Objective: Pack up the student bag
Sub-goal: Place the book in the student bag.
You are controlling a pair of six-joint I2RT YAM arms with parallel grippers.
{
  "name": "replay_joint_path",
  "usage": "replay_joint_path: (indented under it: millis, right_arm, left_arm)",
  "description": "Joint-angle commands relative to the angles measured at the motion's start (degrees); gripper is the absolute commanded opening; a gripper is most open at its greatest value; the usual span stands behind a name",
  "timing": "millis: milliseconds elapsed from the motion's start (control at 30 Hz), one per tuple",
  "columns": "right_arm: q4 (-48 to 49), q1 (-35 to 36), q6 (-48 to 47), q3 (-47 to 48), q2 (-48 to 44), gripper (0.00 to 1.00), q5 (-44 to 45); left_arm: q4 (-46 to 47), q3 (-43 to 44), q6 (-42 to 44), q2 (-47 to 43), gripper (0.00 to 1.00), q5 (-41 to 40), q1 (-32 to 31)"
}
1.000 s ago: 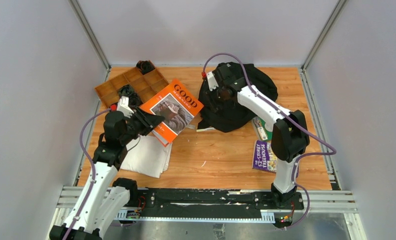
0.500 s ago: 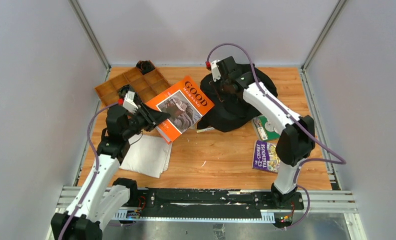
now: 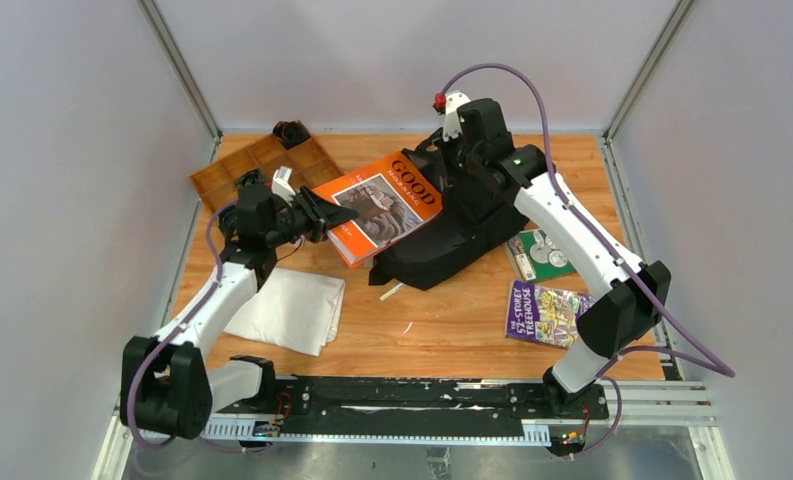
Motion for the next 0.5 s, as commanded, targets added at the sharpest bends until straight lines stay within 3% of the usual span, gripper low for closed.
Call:
replay_joint_path:
  millis: [0, 467]
  right_arm:
    - [3.74, -0.44, 2.83, 0.93, 0.61, 0.00, -0.06]
    - [5.90, -0.79, 3.81, -0.96, -1.08, 0.00, -0.26]
  left_arm:
    - [6.23, 4.46, -2.88, 4.96, 0.16, 2.57, -1.84]
    - [7.57, 11.40, -0.89, 22.99, 0.07, 1.64, -7.89]
